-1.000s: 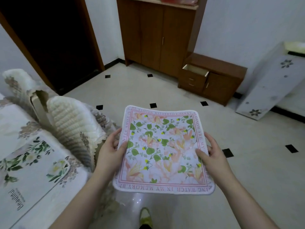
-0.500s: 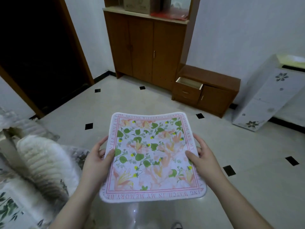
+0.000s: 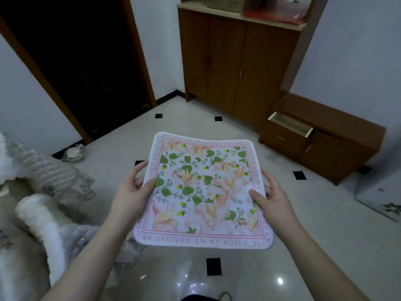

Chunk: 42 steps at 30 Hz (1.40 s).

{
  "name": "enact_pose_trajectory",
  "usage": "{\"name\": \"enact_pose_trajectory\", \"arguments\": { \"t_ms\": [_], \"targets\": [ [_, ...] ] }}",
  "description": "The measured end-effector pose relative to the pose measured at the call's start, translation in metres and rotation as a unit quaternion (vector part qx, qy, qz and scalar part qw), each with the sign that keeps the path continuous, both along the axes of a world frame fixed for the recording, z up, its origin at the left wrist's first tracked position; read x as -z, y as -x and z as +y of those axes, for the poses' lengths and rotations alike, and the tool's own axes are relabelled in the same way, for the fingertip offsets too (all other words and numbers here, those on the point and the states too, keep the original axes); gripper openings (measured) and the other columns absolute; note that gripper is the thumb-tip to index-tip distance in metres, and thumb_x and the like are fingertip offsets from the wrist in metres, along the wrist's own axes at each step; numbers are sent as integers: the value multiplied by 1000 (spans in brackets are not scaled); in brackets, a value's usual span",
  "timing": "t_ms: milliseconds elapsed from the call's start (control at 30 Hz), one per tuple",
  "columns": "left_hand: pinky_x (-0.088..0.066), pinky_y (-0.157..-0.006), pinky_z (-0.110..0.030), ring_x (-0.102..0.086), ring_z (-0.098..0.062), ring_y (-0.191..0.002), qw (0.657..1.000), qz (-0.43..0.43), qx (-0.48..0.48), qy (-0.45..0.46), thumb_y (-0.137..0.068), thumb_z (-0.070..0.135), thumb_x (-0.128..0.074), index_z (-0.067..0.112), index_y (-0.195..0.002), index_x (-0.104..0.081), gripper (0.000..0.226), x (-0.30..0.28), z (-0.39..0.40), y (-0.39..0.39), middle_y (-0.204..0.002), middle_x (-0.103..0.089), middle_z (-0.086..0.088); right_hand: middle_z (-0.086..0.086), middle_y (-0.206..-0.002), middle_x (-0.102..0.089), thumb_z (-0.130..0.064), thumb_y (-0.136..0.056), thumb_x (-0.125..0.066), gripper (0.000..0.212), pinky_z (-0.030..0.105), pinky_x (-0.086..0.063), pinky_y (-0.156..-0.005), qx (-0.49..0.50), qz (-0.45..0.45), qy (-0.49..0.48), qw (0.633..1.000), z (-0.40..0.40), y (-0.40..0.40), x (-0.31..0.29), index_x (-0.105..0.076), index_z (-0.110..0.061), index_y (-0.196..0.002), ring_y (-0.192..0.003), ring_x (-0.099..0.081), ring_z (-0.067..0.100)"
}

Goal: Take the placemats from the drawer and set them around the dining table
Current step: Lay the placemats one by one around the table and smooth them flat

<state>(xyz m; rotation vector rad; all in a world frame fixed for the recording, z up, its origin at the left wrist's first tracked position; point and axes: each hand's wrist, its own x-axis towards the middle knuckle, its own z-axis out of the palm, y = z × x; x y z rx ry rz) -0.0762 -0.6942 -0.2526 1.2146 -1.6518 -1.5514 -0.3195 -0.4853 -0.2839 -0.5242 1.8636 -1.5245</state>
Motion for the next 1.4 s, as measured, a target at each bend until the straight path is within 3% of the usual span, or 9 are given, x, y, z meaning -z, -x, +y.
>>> {"name": "enact_pose_trajectory", "arguments": {
  "t_ms": [367, 700, 967, 1133, 1300, 1400],
  "targets": [
    [-59, -73, -53, -75, -31, -79, 988, 27, -149, 18, -97, 15, -59, 36, -133, -52, 43, -19, -108, -22, -96, -77, -3, 0, -101, -75, -6, -94, -60, 62, 55, -59, -74, -154, 6, 32, 988, -192, 30, -33, -39, -38, -141, -85, -75, 27],
    [-58, -50, -32, -75, -23, -70, 972, 49, -230, 24, -96, 13, -60, 39, -125, -54, 39, -20, -236, -68, -89, -77, -1, 0, -99, -75, -6, -94, -60, 63, 56, -59, -73, -231, 19, 13, 973, -376, -3, -38, -38, -42, -140, -82, -75, 28],
    [-61, -67, -46, -75, -28, -75, 961, 34, -274, 28, -95, 13, -61, 50, -117, -56, 42, -15, -319, -105, -91, -77, -1, 0, -104, -75, -4, -95, -59, 63, 56, -58, -79, -282, 2, 26, 959, -486, -30, -36, -37, -39, -142, -90, -74, 28],
    [-59, -74, -51, -75, -26, -76, 947, 5, -321, 23, -96, 14, -60, 39, -129, -52, 42, -1, -359, -117, -90, -78, 0, 3, -104, -75, -3, -95, -59, 64, 55, -57, -81, -323, 8, 20, 946, -556, -38, -26, -36, -35, -145, -91, -74, 28],
    [-59, -73, -55, -75, -29, -76, 931, -15, -364, 4, -95, 17, -62, 40, -128, -52, 41, 10, -407, -121, -92, -78, -2, 4, -103, -75, -2, -94, -58, 63, 50, -60, -73, -370, -10, 7, 929, -630, -41, -8, -37, -37, -143, -88, -74, 28],
    [-61, -59, -44, -75, -25, -69, 917, -47, -395, 10, -95, 18, -62, 39, -128, -53, 40, 4, -436, -115, -85, -77, 2, 5, -101, -76, -2, -94, -59, 61, 43, -61, -63, -399, -40, -2, 916, -679, -42, -2, -40, -38, -140, -84, -75, 28]
  ]
}}
